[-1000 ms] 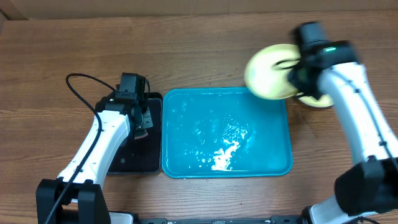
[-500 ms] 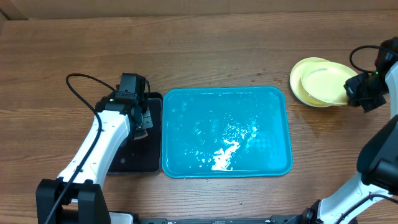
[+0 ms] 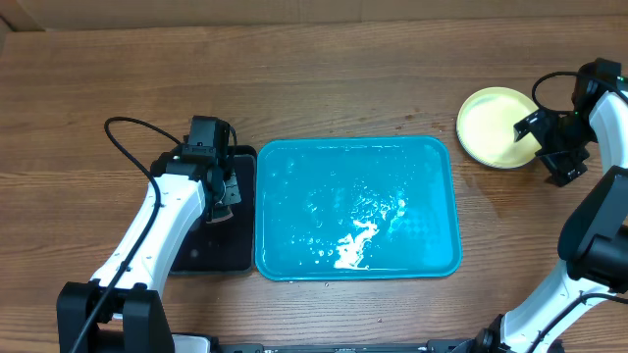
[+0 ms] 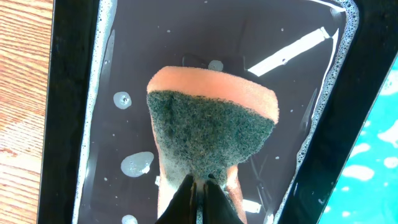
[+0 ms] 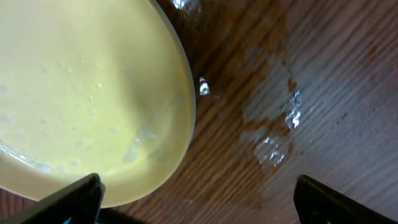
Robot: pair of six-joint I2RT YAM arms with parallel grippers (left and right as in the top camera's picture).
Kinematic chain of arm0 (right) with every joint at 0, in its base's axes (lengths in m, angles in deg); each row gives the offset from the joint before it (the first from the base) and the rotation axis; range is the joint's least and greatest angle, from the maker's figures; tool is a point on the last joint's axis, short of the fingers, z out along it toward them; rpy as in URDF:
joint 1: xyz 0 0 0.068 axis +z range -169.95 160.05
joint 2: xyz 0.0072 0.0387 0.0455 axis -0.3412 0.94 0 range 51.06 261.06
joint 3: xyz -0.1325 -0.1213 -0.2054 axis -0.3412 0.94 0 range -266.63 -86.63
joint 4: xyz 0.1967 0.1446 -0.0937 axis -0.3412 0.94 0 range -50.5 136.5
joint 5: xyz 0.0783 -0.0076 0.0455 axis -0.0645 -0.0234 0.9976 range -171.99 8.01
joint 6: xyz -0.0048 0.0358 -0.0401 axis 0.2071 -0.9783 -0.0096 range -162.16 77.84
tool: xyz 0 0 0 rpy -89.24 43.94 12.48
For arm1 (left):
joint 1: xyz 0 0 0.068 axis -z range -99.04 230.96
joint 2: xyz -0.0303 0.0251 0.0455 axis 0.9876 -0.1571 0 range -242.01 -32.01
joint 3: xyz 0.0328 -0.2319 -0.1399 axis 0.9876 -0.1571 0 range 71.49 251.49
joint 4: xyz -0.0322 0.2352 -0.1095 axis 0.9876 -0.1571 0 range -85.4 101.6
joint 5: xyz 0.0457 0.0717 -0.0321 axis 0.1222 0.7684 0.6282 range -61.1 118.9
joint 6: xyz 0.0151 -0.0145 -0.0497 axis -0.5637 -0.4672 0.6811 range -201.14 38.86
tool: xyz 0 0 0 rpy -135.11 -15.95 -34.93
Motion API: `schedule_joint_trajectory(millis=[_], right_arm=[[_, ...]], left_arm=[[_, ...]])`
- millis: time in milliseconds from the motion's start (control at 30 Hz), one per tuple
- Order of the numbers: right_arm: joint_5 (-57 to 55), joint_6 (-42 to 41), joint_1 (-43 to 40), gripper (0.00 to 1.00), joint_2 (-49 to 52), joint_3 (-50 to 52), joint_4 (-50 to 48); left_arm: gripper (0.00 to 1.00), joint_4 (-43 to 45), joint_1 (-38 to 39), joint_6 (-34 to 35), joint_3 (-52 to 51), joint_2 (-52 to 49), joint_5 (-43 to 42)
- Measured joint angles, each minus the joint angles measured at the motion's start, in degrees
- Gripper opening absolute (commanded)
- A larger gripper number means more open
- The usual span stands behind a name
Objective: Clean dirty plates on tray and stack at the side
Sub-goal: 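Lower the yellow plate onto the stack and open the right gripper, then release the sponge on the black tray and raise the left gripper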
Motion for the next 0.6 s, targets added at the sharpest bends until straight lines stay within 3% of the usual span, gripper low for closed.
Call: schedule_joint_trajectory(millis=[133, 200, 233, 267, 333, 467, 500, 600], right_arm=[[0.5, 1.0, 0.8, 0.93, 0.0, -3.5, 3.8], [0.5, 1.3, 2.1, 1.00, -0.5, -6.5, 5.4], [0.5, 1.5, 2.9, 1.00, -1.1, -7.8, 6.0], [0.6, 2.1, 3.8, 0.99, -1.9, -9.1, 6.8], [0.6, 2.9, 6.3, 1.00, -4.4, -11.3, 7.9], [0.6, 5.0, 11.8, 1.00, -9.6, -14.9, 9.6], [0.7, 5.4, 13.0, 1.00, -10.6, -15.3, 9.7], [0.9, 6.9, 16.5, 1.00, -12.6, -15.5, 10.6]], left_arm=[[0.04, -0.2, 0.0, 0.0, 0.0, 0.0, 0.0], [0.09, -0.3, 0.0, 0.0, 0.0, 0.0, 0.0], [0.25, -0.3, 0.0, 0.0, 0.0, 0.0, 0.0], [0.52, -0.3, 0.0, 0.0, 0.0, 0.0, 0.1], [0.86, -0.3, 0.0, 0.1, 0.0, 0.0, 0.0], [0.93, -0.7, -0.3, 0.1, 0.0, 0.0, 0.0], [0.99, -1.0, -0.3, 0.1, 0.0, 0.0, 0.0], [1.00, -3.0, -0.4, 0.0, 0.4, 0.0, 0.0]])
